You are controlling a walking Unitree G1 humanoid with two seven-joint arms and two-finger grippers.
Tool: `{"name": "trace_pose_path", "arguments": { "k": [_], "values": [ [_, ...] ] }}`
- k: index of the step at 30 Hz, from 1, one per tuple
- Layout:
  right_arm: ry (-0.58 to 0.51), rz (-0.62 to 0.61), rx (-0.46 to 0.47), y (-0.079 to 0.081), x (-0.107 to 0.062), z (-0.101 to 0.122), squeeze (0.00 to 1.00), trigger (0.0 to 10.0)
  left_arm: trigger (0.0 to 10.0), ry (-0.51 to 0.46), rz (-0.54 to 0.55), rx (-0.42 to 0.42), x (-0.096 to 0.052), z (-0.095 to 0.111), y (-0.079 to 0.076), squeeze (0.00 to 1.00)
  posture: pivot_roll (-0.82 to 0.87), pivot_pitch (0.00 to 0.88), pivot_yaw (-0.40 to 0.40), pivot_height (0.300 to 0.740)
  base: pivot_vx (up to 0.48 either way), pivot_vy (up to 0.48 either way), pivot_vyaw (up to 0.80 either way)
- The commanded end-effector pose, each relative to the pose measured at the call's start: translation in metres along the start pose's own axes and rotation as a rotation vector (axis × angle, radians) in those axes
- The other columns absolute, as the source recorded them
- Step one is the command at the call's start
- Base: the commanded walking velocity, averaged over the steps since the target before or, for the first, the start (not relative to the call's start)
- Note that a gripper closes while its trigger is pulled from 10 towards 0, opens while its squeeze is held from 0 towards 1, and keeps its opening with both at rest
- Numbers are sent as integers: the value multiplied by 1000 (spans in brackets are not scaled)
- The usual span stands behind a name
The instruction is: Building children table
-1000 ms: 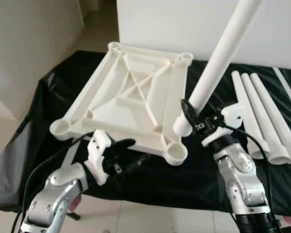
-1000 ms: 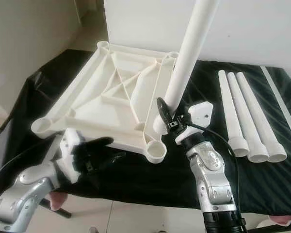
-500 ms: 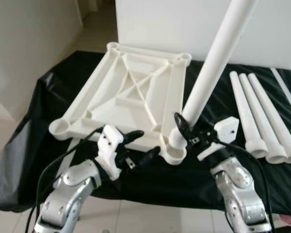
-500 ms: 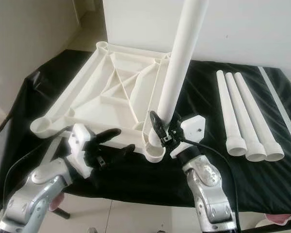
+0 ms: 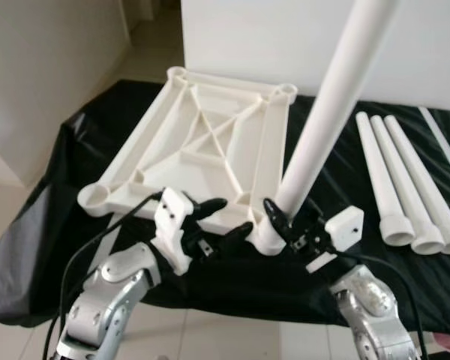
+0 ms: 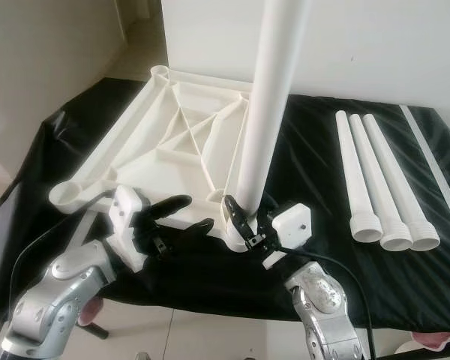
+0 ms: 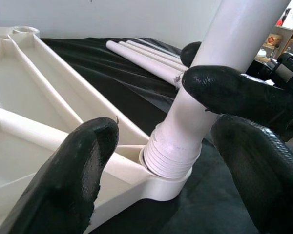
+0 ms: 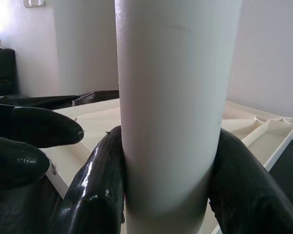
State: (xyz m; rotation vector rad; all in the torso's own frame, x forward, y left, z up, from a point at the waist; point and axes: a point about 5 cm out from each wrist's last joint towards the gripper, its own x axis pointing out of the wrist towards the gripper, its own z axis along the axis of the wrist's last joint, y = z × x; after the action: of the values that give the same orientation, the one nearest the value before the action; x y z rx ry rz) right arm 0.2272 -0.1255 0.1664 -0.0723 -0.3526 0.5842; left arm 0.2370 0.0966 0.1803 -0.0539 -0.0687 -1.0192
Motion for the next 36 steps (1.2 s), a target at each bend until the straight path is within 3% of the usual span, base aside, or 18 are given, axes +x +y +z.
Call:
{"name": "trace_pose_path", "arguments": {
  "k": [1, 4, 17, 28, 36],
  "values": [
    [108, 27, 27, 3, -8, -20, 0, 10000, 10000, -4, 78, 2, 0, 3, 5, 0, 28, 112, -14, 740, 0, 0, 0],
    [114, 39, 30, 2, -8, -23, 0, 10000, 10000, -5, 77, -1, 0, 3, 5, 0, 27, 112, -12, 740, 0, 0, 0],
    [184, 150, 75, -27, 3, -35, 0, 10000, 10000, -4, 69, -15, 1, 8, 7, 0, 40, 112, 1, 740, 0, 0, 0],
    [206, 302, 131, -24, 0, -39, 0, 10000, 10000, -10, 78, -19, 0, 12, 10, 0, 51, 111, 3, 740, 0, 0, 0],
    [205, 185, 227, -36, -4, -45, 0, 10000, 10000, -11, 75, -31, 0, 14, 10, 0, 49, 113, 7, 740, 0, 0, 0]
  ]
}}
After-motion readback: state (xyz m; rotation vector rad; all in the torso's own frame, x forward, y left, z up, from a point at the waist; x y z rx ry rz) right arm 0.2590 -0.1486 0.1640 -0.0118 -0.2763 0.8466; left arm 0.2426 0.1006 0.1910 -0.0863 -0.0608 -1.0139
